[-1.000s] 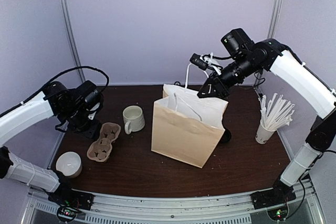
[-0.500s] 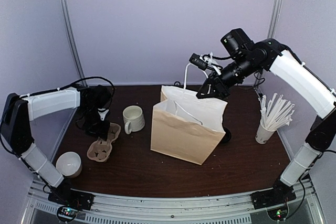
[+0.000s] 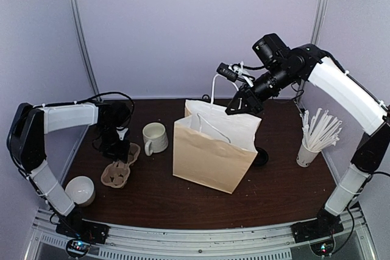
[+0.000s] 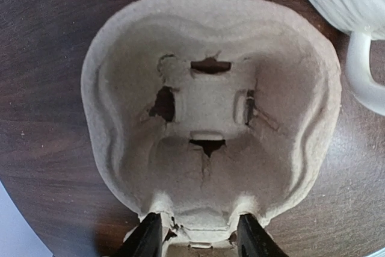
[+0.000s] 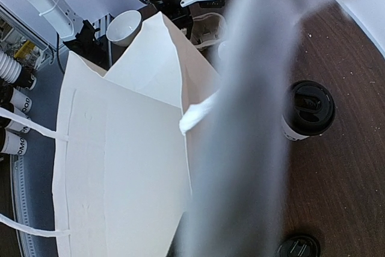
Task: Pack the takeout coffee
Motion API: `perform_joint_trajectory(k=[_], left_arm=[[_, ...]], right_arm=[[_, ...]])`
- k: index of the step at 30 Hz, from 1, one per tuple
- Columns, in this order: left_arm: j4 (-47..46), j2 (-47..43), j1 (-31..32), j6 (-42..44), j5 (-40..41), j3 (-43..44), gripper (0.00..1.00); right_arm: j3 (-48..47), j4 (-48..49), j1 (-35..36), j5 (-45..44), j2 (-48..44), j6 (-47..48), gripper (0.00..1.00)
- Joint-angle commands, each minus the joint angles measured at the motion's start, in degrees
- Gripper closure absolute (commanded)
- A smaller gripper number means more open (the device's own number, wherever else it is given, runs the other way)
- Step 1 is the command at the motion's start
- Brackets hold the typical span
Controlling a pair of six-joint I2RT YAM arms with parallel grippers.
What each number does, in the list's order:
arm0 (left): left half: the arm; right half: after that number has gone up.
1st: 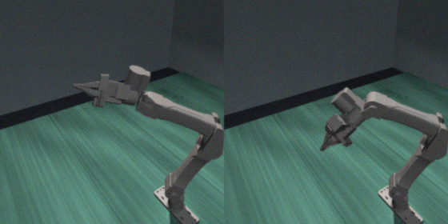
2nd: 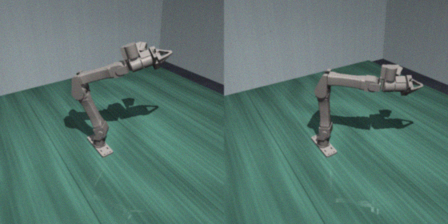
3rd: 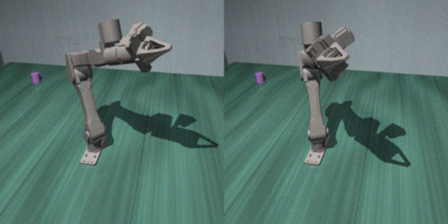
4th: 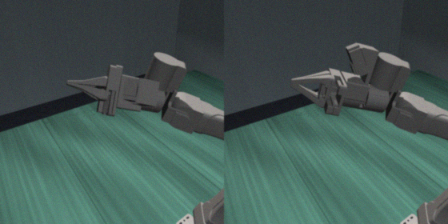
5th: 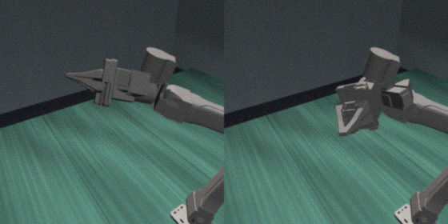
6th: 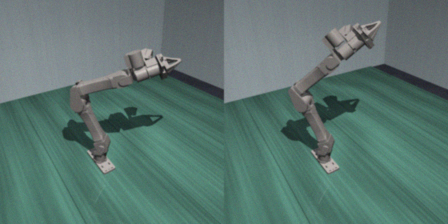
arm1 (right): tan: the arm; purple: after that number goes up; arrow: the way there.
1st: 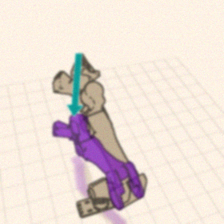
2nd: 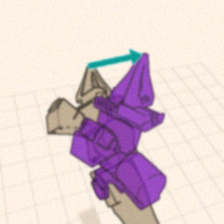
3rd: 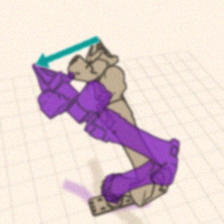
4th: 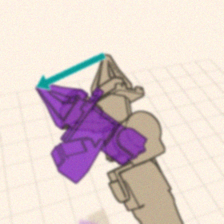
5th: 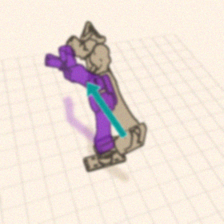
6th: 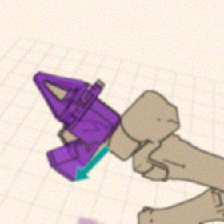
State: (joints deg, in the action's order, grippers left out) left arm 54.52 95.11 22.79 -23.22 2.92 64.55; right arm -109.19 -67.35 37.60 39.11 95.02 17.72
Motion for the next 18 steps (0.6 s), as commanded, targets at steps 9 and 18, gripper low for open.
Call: perform_joint_trajectory(k=[9, 18], left_arm=[[-3.1, 1.6, -1.5, 0.8, -2.4, -0.4, 0.63], [-3.1, 2.4, -1.5, 1.0, -2.7, -1.6, 0.60]], right_arm=[[-2.1, -0.4, 0.3, 1.6, 0.9, 0.2, 1.00], [-2.3, -0.5, 0.4, 1.7, 1.4, 0.2, 1.00]])
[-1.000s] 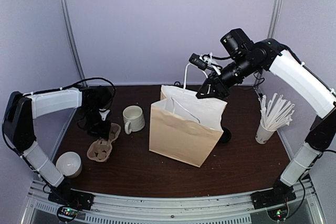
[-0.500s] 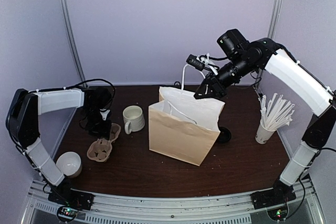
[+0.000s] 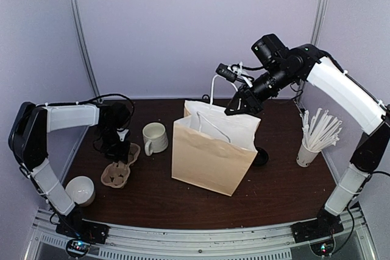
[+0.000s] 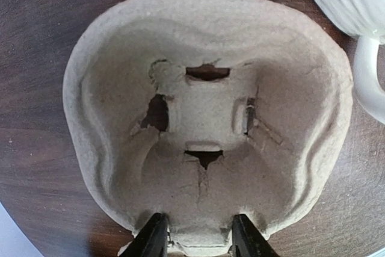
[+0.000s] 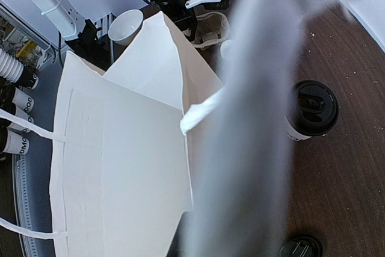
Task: Pack the takeout coffee
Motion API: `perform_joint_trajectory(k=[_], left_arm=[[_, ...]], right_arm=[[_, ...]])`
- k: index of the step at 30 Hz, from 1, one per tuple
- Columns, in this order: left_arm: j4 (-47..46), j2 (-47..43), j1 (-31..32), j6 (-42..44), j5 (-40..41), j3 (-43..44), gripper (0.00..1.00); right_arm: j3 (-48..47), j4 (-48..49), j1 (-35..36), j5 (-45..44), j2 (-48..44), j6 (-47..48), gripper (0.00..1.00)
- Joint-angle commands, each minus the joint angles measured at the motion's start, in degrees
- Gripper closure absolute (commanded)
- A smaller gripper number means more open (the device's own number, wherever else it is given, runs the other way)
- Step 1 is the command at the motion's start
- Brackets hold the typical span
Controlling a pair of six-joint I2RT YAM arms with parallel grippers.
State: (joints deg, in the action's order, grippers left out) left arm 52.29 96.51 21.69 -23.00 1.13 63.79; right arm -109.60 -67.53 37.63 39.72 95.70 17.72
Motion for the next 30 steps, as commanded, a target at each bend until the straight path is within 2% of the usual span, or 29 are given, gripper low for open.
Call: perform_joint_trajectory(k=[1, 9, 16, 21, 26, 30], left_arm=[[-0.9, 1.1, -0.4, 0.8, -0.9, -0.9, 0.61], [1.1, -1.8, -0.3, 0.5, -1.1, 0.1, 0.71], [8.5, -15.3, -0.3, 1.2, -4.5, 4.9, 0.73], [9.2, -24.9, 1.1, 4.2, -12.8, 12.2, 0.73], [2.9, -30.7, 5.4, 6.8, -22.8, 19.6, 0.73], [-8.8, -32.7, 10.9, 8.2, -28.9, 22.4, 0.73]], right_arm=[[-1.9, -0.3, 0.3, 1.1, 0.8, 0.2, 1.00], [-2.1, -0.4, 0.4, 1.0, 0.9, 0.2, 1.00], [-1.9, -1.3, 0.5, 0.8, 0.8, 1.0, 1.00], [-0.7, -2.1, 0.8, 3.5, 1.6, 1.8, 1.00], [-1.1, -4.3, 2.8, 7.0, 3.4, 3.7, 1.00], [-2.2, -7.1, 6.2, 9.0, 5.1, 6.2, 1.00]])
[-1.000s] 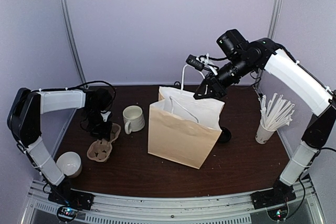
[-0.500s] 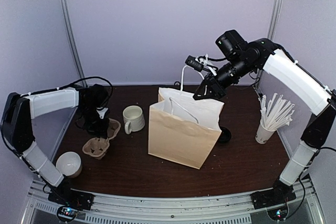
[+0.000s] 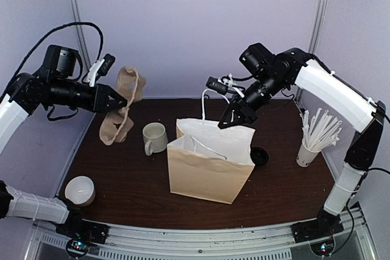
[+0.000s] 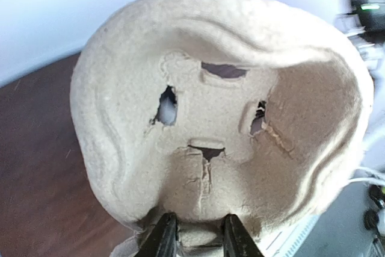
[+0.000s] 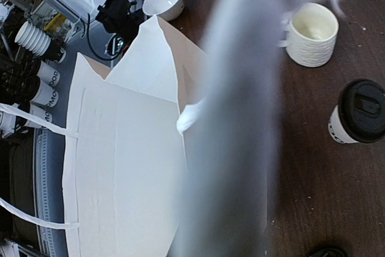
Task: Pack the takeout coffee
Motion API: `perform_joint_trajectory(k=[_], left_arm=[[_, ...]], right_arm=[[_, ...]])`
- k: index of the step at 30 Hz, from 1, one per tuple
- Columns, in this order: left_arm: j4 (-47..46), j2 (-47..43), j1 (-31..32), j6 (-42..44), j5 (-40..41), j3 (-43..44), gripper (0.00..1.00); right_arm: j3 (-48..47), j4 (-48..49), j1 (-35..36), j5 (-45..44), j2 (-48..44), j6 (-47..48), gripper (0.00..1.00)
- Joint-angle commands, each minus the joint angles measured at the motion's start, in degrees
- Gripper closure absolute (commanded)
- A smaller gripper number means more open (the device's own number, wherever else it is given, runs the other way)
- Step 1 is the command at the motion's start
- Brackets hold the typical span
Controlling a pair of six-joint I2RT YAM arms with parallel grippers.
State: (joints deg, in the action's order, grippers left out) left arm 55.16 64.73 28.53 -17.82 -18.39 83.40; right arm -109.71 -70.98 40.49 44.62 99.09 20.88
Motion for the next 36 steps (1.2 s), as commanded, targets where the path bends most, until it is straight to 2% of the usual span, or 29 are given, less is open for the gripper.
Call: perform_joint_trajectory(k=[1, 4, 8, 15, 28, 36], left_arm=[[-13.7, -0.7, 5.3, 3.5, -10.9, 3.9, 0.73], [-20.8, 0.8, 9.1, 4.0, -17.0, 6.3, 0.72], [-32.2, 3.7, 13.7, 2.4, -22.7, 5.2, 0.71], [-43.8, 10.1, 21.7, 2.8, -27.4, 4.5, 0.72], [-43.2, 20.6, 28.8, 6.4, -29.9, 6.6, 0.72], [-33.7, 21.6, 30.5, 12.0, -25.4, 5.9, 0.73]], right_arm=[[-2.5, -4.5, 4.2, 4.3, 2.2, 3.6, 1.00], [-2.8, -5.4, 6.0, 5.1, 3.1, 4.4, 1.00], [-2.7, -5.4, 6.4, 7.3, 3.9, 4.0, 1.00], [-3.4, -5.4, 6.4, 7.4, 3.8, 3.5, 1.00], [-4.3, -5.9, 6.4, 9.4, 4.5, 2.5, 1.00], [-4.5, -6.5, 6.4, 8.8, 4.1, 3.0, 1.00]])
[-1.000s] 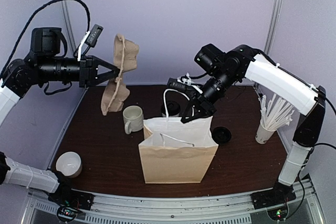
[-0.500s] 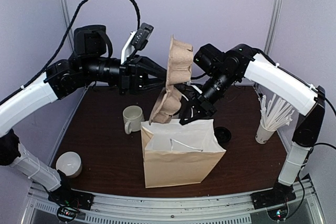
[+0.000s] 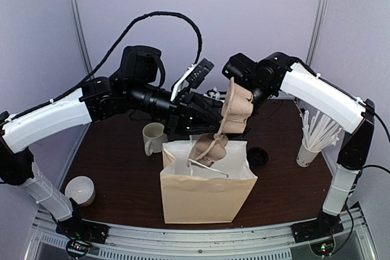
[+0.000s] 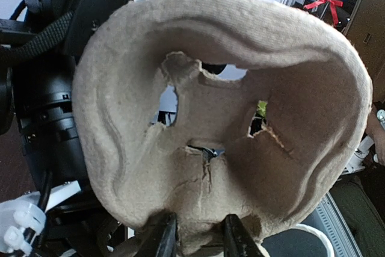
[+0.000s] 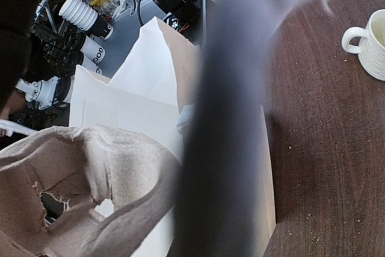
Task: Pack the takeout coffee
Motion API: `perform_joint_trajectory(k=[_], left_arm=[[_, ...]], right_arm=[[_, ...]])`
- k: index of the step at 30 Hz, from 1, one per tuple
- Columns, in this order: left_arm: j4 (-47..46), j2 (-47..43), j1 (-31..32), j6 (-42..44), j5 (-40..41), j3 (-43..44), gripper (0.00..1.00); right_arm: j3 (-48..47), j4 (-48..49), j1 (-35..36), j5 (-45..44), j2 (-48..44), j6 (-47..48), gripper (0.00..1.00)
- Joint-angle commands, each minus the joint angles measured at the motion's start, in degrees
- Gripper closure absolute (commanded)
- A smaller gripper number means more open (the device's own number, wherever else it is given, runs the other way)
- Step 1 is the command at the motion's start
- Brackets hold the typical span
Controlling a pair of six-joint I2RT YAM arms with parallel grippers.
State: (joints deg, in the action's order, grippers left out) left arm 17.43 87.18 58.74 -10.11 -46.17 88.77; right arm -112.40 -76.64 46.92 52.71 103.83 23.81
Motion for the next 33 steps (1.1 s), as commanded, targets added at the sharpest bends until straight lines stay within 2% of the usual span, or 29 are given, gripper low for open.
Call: perform_joint_trajectory(k=[1, 10, 16, 22, 29, 33], left_arm=[[5.3, -1.1, 0.3, 4.9, 3.2, 0.0, 0.73], [22.3, -1.0, 2.0, 11.3, 13.7, -0.1, 0.74], [31.9, 1.7, 4.0, 14.8, 18.3, 3.2, 0.75], [37.7, 4.1, 5.6, 16.0, 24.0, 5.8, 0.76], [41.7, 6.4, 6.0, 17.4, 26.7, 7.9, 0.77], [42.3, 7.6, 6.0, 17.7, 28.4, 8.8, 0.78]], right_arm=[[-1.7, -0.8, 0.1, 0.5, -0.8, 0.0, 1.00], [-0.7, -1.3, 0.0, -0.1, -1.5, 0.8, 1.00], [-0.9, -1.3, 0.0, 0.3, -1.0, 0.8, 1.00], [-0.4, -1.2, 0.0, 0.3, -1.3, 0.9, 1.00], [0.5, -1.5, 0.0, 0.5, -1.2, 1.5, 1.00], [0.2, -2.1, 0.0, 0.0, -0.9, 1.9, 0.86]])
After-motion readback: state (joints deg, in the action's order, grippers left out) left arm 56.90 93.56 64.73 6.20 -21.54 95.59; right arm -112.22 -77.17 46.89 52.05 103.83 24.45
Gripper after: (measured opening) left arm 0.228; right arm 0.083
